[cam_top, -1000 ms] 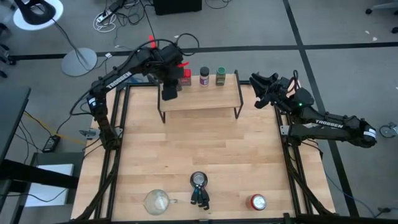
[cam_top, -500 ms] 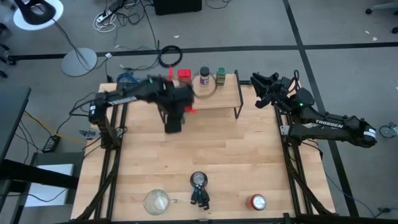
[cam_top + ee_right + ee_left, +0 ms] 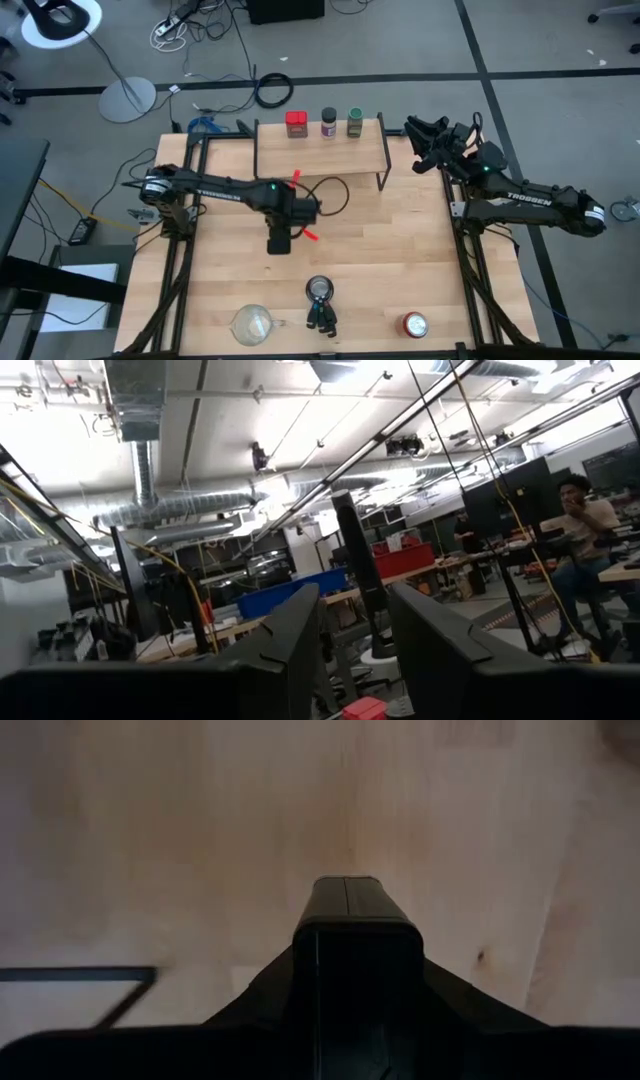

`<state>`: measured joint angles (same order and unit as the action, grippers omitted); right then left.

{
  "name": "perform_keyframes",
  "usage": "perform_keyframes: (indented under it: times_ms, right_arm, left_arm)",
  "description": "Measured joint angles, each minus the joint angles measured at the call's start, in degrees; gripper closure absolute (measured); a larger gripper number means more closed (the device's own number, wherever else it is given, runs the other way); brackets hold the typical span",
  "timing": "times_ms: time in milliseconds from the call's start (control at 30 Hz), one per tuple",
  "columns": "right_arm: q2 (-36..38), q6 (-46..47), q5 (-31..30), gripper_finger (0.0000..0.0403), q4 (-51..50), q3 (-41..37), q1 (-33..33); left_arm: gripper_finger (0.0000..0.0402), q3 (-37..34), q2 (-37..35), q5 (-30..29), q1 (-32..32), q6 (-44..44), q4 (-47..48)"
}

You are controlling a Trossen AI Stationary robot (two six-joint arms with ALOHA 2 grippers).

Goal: Shelf spices
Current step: Remove the black seasoning can from the shelf

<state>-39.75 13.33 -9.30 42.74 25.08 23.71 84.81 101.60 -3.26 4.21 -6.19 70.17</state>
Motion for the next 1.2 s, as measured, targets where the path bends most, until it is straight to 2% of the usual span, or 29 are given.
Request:
perform_keyframes:
  times_ms: [300,633,967,1200]
  right_arm:
    - [0.0,0.03,0.0,0.0277,0.31,0.01,-0.08]
    - [0.02,0.03,0.0,0.0277,0.44,0.02,-0.07]
    - [0.0,0.05,0.0,0.0277,0.42,0.02,-0.07]
    - [0.0,0.03,0.0,0.0277,-0.04,0.02,-0.07]
  left_arm:
    - [0.0279,-11.29,-2.57,0.2,0.48,-3.53,-9.09]
    - [0.0279,-23.19,-11.02,-1.03,0.05,-6.46,-17.03]
    - [0.0279,-28.71,-13.99,-1.35,0.02,-2.95,-23.63]
    - [0.0279,-29.52,-14.1,-1.21,-0.02,-1.63,-24.85]
